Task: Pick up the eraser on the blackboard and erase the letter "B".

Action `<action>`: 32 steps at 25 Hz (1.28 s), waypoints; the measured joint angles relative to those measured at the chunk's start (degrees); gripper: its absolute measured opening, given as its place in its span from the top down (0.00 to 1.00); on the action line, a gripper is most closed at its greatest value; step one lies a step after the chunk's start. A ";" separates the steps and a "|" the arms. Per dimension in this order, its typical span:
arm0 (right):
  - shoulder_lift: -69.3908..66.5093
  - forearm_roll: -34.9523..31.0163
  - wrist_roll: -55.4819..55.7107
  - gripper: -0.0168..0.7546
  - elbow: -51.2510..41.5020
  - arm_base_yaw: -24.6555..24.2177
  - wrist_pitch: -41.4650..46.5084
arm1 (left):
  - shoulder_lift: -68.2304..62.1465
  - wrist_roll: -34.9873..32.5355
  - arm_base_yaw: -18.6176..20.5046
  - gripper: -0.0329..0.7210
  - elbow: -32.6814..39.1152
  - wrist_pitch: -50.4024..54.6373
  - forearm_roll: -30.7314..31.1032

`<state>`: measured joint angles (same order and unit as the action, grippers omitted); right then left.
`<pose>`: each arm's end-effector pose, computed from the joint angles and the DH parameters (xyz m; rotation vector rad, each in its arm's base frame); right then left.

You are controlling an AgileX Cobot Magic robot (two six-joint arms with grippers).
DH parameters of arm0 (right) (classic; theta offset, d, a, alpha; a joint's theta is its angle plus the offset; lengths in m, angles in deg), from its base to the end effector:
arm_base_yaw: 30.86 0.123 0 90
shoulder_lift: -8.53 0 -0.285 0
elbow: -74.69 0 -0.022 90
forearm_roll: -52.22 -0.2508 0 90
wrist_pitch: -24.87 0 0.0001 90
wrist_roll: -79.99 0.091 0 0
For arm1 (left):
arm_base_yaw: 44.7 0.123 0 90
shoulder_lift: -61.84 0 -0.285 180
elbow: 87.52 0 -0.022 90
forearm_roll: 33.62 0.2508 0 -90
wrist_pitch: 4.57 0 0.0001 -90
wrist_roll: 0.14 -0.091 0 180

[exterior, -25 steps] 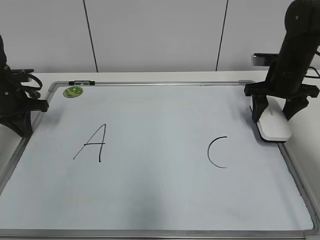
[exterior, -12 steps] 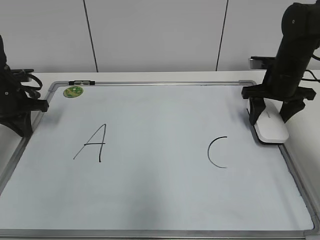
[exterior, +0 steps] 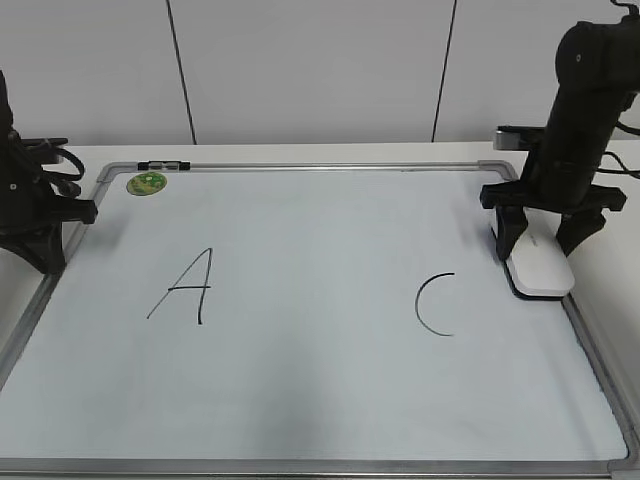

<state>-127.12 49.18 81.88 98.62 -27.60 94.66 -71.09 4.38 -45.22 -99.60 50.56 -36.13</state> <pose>0.4415 0.0297 0.1590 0.0077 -3.1121 -0.0752 0.4270 -0.0071 0.1312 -0.1437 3.0692 -0.0613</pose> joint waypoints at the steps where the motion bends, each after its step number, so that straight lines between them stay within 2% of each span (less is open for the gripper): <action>1: 0.00 0.00 0.00 0.30 0.00 0.00 0.00 | 0.00 -0.08 0.00 0.92 0.00 0.00 0.00; 7: 0.00 0.00 0.00 0.29 0.00 0.00 -0.06 | 0.00 -0.08 0.00 0.92 0.00 0.00 -0.04; 9: 0.00 -0.12 0.00 0.26 0.00 0.00 -0.06 | 0.00 -0.08 0.00 0.92 0.00 0.00 -0.13; 10: 0.00 -0.12 0.00 0.17 0.00 0.00 -0.06 | 0.00 -0.12 0.00 0.92 0.00 0.00 -0.13; 13: 0.00 -0.12 0.00 0.12 0.11 0.00 -0.06 | 0.00 -0.12 0.00 0.92 0.00 0.00 -0.13; 20: 0.00 -0.12 0.00 0.12 4.43 0.00 -0.06 | 0.00 -0.21 0.00 0.89 -0.57 0.11 -0.31; 23: 1.46 -0.02 0.00 0.12 4.82 0.00 -0.06 | 0.87 -0.21 0.00 0.80 -0.59 -0.10 -0.45; 28: 4.52 0.47 0.00 0.12 5.05 0.00 0.05 | 5.89 -0.21 0.00 0.51 -1.52 -0.24 0.48; 32: 5.55 0.61 0.84 0.13 5.05 0.00 0.05 | 8.36 -0.21 0.00 0.39 -1.52 1.27 1.48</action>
<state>-121.58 49.78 82.72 103.67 -27.60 94.70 -62.73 4.17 -45.22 -101.12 51.83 -34.65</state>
